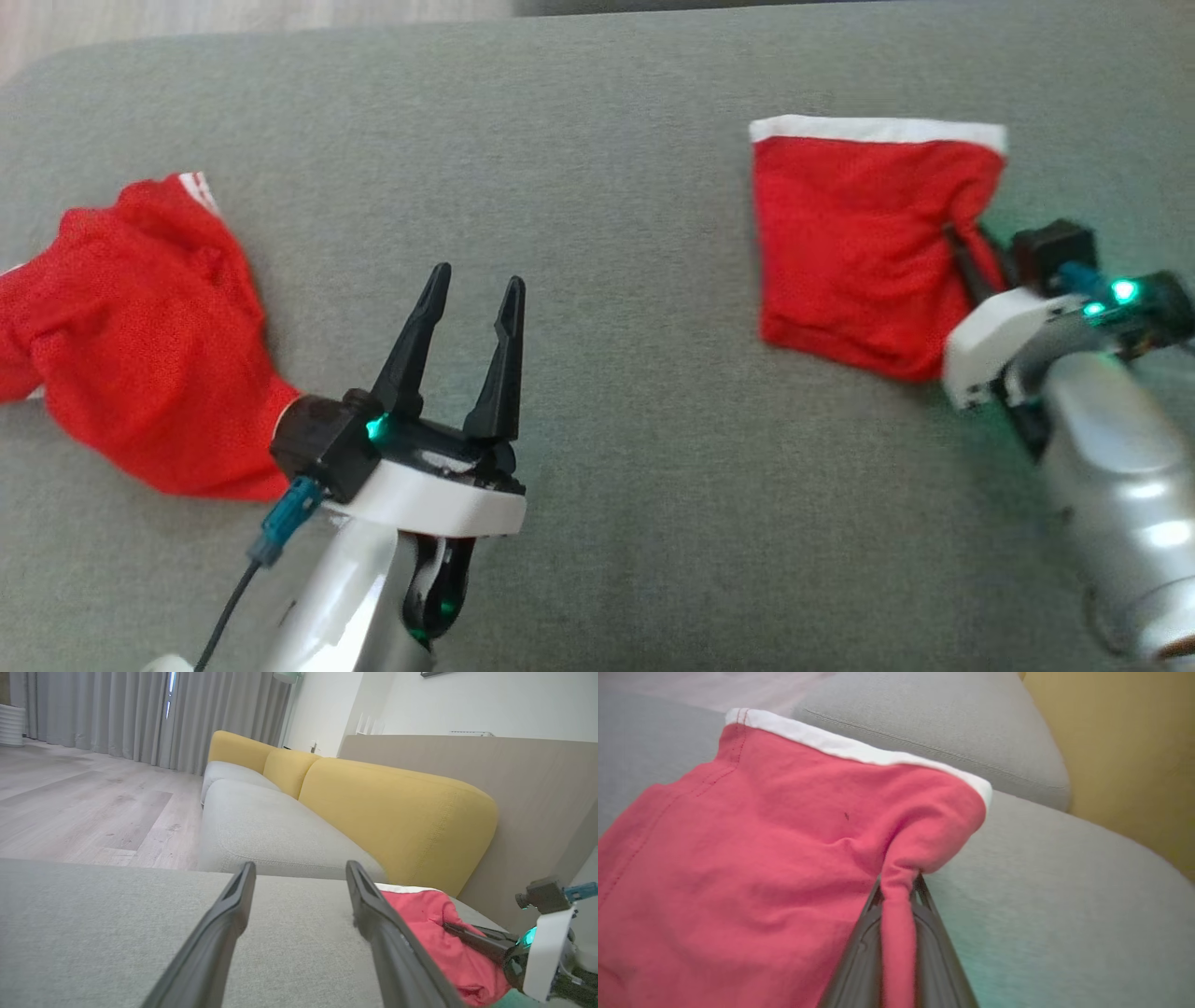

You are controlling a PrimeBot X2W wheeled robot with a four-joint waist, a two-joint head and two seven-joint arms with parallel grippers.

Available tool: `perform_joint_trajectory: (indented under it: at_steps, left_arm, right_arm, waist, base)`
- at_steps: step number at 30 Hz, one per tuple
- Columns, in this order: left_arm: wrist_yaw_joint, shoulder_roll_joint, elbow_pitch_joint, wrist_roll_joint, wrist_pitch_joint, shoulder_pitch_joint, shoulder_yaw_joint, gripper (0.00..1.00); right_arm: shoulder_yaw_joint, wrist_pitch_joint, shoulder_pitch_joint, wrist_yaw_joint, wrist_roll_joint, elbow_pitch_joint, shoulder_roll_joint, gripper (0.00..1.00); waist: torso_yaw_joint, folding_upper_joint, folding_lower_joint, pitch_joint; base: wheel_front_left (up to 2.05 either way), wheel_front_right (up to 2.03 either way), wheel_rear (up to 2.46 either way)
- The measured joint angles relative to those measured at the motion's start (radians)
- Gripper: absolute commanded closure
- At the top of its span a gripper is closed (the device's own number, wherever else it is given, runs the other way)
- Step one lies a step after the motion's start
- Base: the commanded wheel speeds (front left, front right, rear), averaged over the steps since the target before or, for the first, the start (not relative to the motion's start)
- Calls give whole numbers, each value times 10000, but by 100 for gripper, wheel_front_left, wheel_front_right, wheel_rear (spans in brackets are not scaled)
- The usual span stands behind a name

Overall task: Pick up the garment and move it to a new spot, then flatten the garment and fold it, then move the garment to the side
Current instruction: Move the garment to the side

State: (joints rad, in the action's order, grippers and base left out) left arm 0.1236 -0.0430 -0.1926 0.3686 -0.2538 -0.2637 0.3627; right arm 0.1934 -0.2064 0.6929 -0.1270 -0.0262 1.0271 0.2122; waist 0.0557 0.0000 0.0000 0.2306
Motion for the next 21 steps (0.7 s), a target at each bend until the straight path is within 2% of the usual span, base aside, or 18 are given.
perform_joint_trajectory:
  at_steps: [5, 13, 17, 21]
  left_arm:
    - [-4, 0, 29, 2, 0, -9, 130, 0]
    - [-4, 0, 61, 29, 0, -26, 249, 0]
    - [-4, 0, 67, 31, 0, -28, 247, 0]
    - [-4, 0, 69, 29, 0, -40, 236, 0]
  right_arm:
    - [1452, 514, 261, 0, 531, -8, 1547, 100]
    - [3611, 1346, 361, 0, 2036, -157, 3994, 100]
    - [3981, 1551, 500, -2, 2662, -242, 4823, 100]
    - [4163, 1733, 922, 0, 2872, -238, 5336, 100]
  waist:
    - [-175, 0, 0, 8]
    - [152, 0, 0, 142]
    - [374, 0, 0, 263]
    - [581, 0, 0, 400]
  base:
    - [0, 0, 0]
    - [0, 0, 0]
    - [0, 0, 0]
    - [0, 0, 0]
